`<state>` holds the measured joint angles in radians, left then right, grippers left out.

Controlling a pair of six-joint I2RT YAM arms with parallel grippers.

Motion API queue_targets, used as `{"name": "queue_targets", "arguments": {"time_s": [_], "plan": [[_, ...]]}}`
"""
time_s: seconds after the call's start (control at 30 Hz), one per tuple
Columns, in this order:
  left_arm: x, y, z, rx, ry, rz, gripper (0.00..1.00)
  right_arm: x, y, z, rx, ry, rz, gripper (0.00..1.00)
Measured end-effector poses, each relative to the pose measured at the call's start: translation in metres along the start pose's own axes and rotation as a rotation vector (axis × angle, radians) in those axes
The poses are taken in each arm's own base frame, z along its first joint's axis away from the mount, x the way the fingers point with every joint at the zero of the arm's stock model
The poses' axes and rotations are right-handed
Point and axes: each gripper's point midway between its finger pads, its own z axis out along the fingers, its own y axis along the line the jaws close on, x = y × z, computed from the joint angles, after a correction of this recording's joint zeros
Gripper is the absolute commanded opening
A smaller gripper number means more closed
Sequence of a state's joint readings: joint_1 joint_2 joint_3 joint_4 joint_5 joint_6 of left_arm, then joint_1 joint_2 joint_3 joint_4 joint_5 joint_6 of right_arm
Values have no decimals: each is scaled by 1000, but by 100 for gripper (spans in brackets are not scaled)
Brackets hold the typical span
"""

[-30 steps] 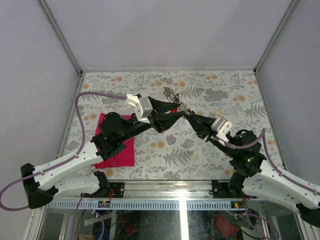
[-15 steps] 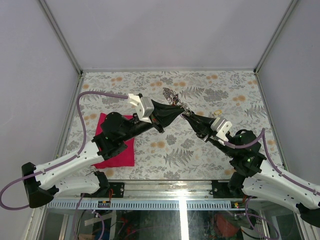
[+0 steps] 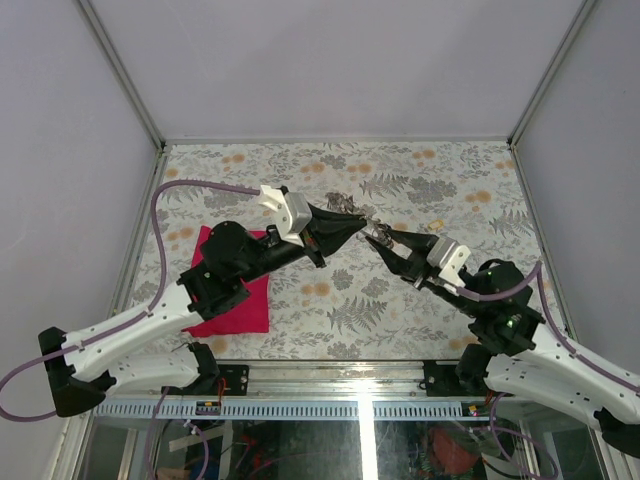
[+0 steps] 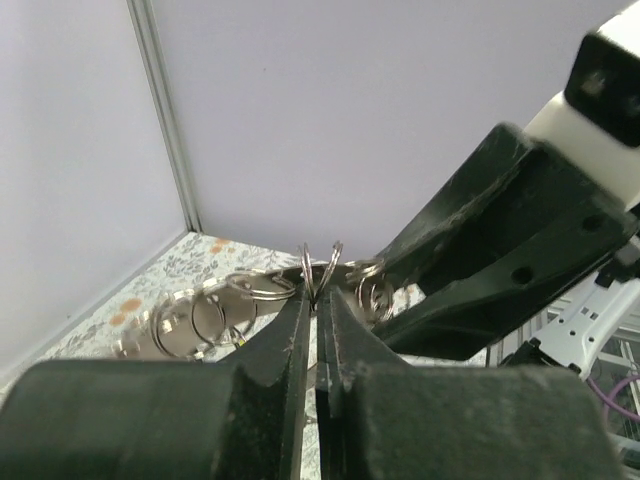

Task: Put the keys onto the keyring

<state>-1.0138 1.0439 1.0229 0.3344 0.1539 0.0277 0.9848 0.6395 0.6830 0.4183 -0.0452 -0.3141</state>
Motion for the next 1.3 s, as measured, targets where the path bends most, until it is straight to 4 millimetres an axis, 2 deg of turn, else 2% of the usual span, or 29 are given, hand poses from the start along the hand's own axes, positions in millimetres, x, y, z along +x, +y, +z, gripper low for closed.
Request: {"name": "queue_targets", "arguments": {"time_s": [0.13,0.27,0.4,0.57,0.8,0.9,1.07,1.3], "plan": [[4,-1,-8,0,40,-3,0,-13,5,-8,-47,-11,7,48],[6,-3,-15,5,68,-8,0,-19,11,-21,-93,4,18,51],[8,-7,-23,17,93,-13,0,-25,16,-36,-131,28,34,51],[14,-14,-32,48,131,-30,0,-37,22,-46,-192,61,60,44],[35,-34,-43,151,226,-64,0,-52,43,-50,-348,123,140,44],[44,-43,-49,201,262,-80,0,-50,57,-46,-432,181,194,42],[54,-55,-57,268,308,-100,0,-36,76,-39,-530,297,276,42],[57,-64,-69,317,340,-100,0,-17,86,-39,-555,385,329,42]]}}
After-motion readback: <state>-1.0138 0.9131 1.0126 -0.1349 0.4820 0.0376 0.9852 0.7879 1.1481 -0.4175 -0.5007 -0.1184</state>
